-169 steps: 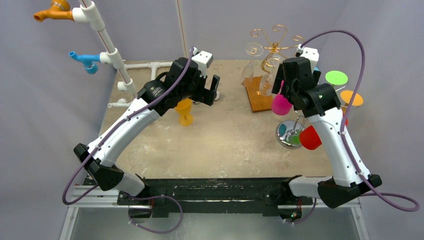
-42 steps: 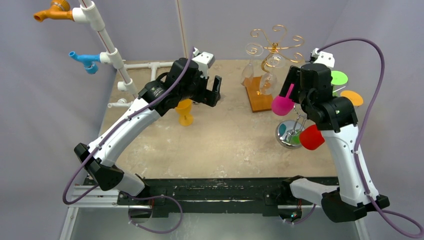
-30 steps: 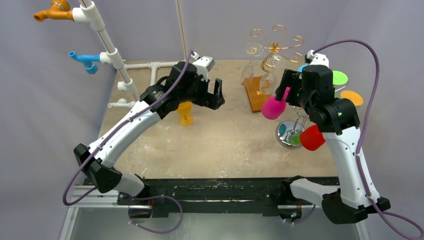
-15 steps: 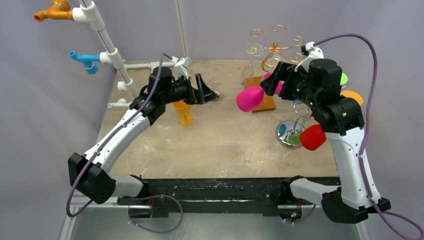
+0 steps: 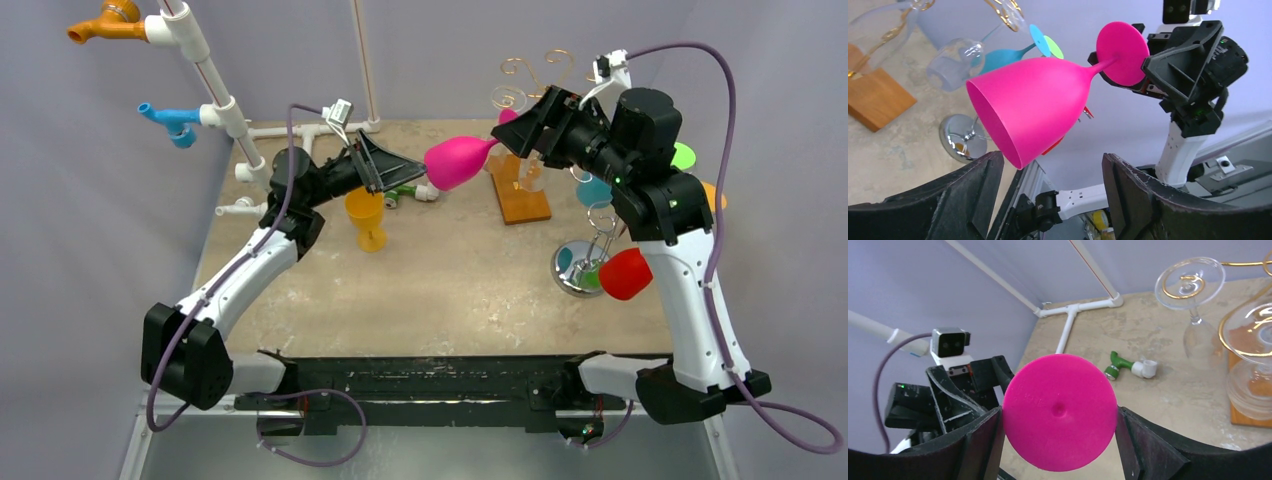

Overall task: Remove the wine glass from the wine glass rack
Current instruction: Place the wine glass at the center of the board.

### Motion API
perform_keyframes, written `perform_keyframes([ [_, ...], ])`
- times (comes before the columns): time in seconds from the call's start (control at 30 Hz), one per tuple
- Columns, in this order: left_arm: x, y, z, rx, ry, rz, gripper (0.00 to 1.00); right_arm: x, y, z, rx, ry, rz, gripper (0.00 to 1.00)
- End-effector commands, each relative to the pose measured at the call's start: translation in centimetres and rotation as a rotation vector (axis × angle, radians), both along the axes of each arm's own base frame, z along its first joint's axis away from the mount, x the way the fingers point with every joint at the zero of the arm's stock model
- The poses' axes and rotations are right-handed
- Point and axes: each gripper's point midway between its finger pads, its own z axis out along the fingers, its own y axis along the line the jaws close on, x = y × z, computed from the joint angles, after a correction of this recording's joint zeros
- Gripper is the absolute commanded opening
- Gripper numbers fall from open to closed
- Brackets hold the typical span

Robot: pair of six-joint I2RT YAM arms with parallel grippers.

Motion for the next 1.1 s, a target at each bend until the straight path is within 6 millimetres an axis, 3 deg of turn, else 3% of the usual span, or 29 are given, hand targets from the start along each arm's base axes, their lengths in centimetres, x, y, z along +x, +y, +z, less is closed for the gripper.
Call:
perform_keyframes([
  [0.0,-1.4,0.3,3.2,-0.176,-0.057,-0.086,0.74,-0.6,1.1,4.4,0.107,-0.118,0.057,0.43],
  [0.47,-3.2,1.2,5.5,-0.393,-0.07,-0.186,0.54,0.0,1.3,4.2,0.154,-0.121,0.106,0.45],
  [1.07,-3.8,1.9,7.1,-0.523,-0.067,-0.24,0.35,0.0,1.5,3.1,0.217,-0.098,0.177,0.44],
])
